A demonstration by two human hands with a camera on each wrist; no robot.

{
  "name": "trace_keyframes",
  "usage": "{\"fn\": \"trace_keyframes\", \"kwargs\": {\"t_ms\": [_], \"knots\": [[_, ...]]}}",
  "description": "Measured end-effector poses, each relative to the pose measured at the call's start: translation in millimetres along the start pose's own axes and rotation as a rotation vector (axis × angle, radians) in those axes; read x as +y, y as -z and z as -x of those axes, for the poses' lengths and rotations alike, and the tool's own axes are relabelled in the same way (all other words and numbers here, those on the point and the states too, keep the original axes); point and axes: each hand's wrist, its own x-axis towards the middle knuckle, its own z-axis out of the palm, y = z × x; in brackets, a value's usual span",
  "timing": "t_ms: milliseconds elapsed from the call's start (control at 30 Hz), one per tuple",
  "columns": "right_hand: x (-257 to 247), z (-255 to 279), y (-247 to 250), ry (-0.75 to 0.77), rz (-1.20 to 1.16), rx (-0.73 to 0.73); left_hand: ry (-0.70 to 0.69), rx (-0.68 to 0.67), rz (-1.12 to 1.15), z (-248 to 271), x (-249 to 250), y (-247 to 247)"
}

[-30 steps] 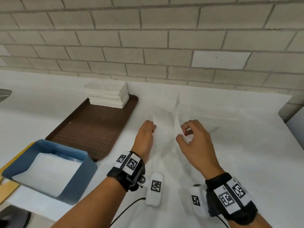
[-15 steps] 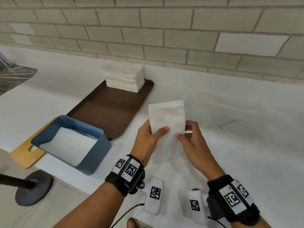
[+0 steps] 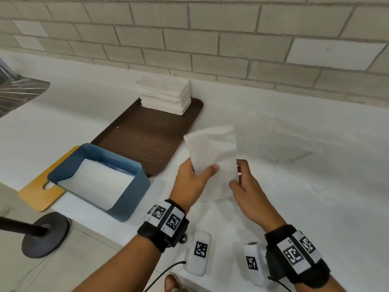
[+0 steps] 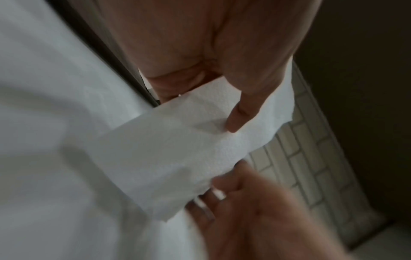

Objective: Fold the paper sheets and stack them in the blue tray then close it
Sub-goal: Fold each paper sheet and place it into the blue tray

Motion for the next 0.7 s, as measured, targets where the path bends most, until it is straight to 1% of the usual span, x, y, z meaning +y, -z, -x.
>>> {"fn": "trace_keyframes", "kwargs": {"t_ms": [67,133,233,267,333,400,467,533,600,667,700], "knots": [[-16,-6,-12,0.044,0.015,0.012,-0.007,0.048,0.123,-4,21,18],[-39,-15,-29,0.113,0.021,-0.007,-0.023,0.100,0.189,-7,42,47],[-76,-28,-68,0.220,0.105,-0.084,-0.067,0.214,0.217,-10,65,115],[-86,-33,-84,0.256,0.157,-0.107,-0.086,0.272,0.178,-9,70,143],[-104,-43,-118,0.343,0.300,-0.137,-0.100,0.393,0.008,-6,77,201],[-117,-54,-150,0.442,0.456,-0.156,-0.077,0.444,-0.206,-1,79,253],[-126,-62,-178,0.482,0.623,-0.200,-0.043,0.424,-0.383,2,75,290],[-129,-66,-201,0.453,0.793,-0.245,-0.037,0.371,-0.660,-1,63,312],[-124,-68,-221,0.400,0.908,-0.263,-0.048,0.274,-0.896,-5,47,322],[-122,-69,-235,0.394,0.987,-0.254,-0.058,0.171,-1.017,-10,35,323],[-121,-70,-240,0.376,1.009,-0.280,-0.089,0.124,-1.099,-12,32,323]]}}
